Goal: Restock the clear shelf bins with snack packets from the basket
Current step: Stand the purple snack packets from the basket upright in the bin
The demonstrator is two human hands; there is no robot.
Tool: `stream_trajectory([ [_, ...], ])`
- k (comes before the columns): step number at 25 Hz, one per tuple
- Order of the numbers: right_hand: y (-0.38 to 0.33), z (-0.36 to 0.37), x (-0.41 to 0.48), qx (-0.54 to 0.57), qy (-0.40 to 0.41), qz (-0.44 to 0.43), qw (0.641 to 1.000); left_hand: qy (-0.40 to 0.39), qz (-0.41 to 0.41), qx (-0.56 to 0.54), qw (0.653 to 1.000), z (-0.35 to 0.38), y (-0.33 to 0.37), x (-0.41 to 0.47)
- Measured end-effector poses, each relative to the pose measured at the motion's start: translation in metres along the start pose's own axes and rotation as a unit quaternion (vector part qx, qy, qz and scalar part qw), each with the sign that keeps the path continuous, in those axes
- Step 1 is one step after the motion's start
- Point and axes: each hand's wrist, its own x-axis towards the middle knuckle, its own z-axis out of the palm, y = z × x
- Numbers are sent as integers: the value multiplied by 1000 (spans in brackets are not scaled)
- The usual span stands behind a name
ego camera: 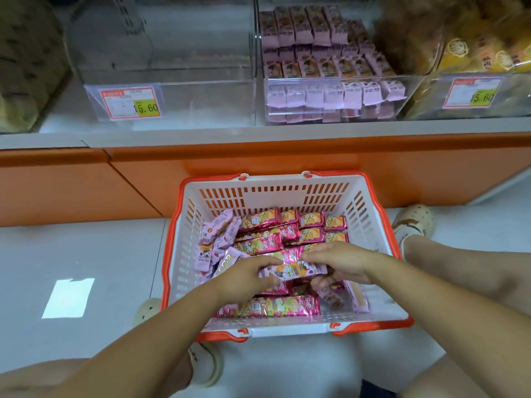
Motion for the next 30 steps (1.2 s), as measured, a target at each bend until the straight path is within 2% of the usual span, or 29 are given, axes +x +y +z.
stream_trajectory([
  [6, 3, -7, 3, 34, -1, -9, 999, 5, 5, -21, 1000, 0, 2, 4],
  [9, -3, -10, -6, -80, 15, -66, 994, 42, 15, -29, 999, -6, 5, 8],
  [12, -8, -8, -11, -269, 80, -138, 950, 44, 25, -8, 999, -16, 12, 9],
  [14, -11, -5, -16, -328, 139, -192, 915, 52, 35, -3, 998, -24, 19, 9],
  [19, -28, -6, -41, -315, 180, -272, 891, 113, 92, 18, 989, -60, 55, 2],
  [21, -41, -7, -52, -309, 228, -302, 873, 140, 136, 50, 980, -80, 78, -2],
  [24, -70, -13, -80, -246, 334, -394, 820, 225, 214, 45, 950, -114, 119, -6],
  [26, -99, -24, -105, -166, 381, -444, 793, 309, 265, 34, 913, -144, 147, -11],
  [29, -151, -55, -129, -118, 458, -459, 752, 433, 300, 155, 836, -193, 174, -10],
  [30, -170, -68, -131, -126, 482, -453, 739, 447, 286, 191, 826, -208, 179, -6],
])
